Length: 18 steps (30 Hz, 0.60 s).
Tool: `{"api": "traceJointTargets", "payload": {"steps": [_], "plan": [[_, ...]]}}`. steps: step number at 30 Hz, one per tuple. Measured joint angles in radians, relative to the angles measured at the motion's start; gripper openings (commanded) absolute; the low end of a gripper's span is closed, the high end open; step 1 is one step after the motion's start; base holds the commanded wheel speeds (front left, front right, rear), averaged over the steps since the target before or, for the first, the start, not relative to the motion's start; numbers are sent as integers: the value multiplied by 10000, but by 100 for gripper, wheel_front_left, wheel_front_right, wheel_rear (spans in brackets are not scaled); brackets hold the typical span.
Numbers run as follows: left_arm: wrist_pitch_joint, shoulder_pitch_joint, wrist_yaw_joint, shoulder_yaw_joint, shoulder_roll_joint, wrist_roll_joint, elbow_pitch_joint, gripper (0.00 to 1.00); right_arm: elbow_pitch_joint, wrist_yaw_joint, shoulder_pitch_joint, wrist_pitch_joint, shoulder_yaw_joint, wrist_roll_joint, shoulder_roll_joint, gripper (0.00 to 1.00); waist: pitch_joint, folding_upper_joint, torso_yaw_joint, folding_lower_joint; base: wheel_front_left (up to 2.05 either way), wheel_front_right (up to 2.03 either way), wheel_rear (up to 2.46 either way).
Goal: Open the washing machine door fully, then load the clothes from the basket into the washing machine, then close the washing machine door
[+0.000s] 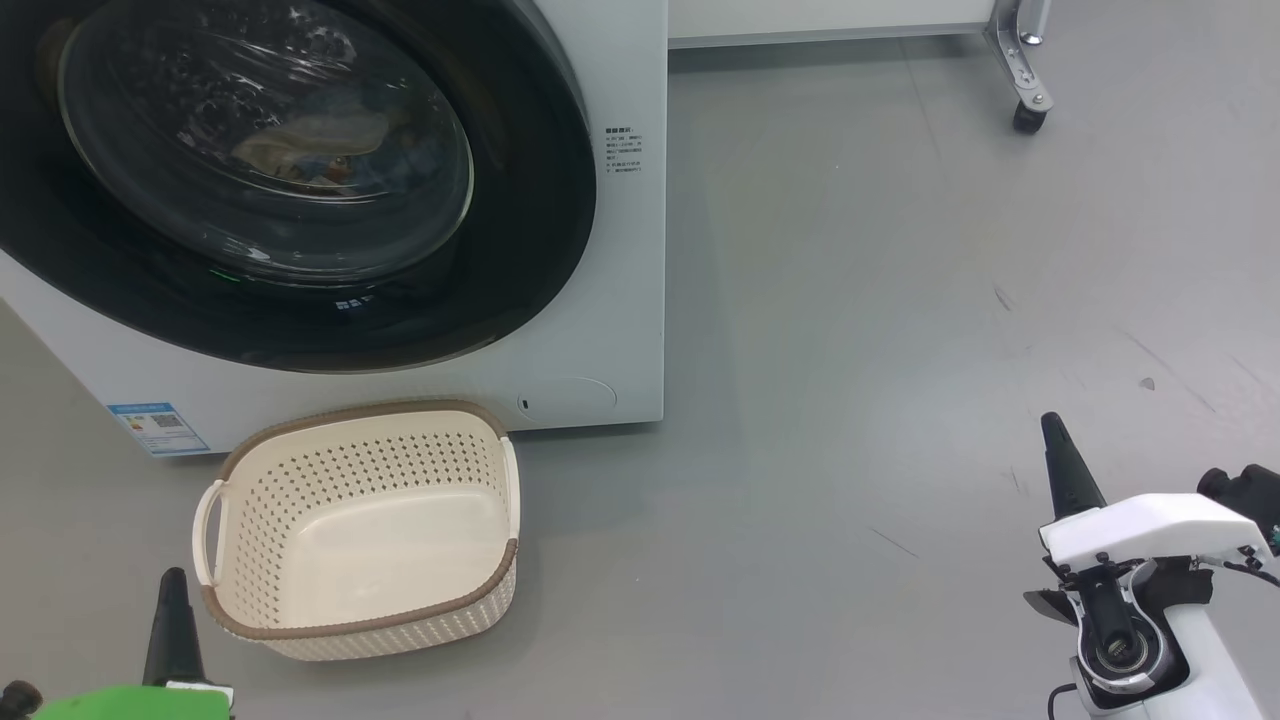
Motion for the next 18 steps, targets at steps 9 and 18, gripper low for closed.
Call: {"api": "traceJointTargets", "payload": {"steps": [9,18], "plan": [[274,-103,84,150,-109,-999,58,0,-153,-73,110,309,-376,976,127,0,-83,0,41,0,0,0,0],[585,-123,88,234,-173,-2015,113,0,-299,-77,296,614,-750,1965,270,0,-168,0,82,0,0,0,0]]}}
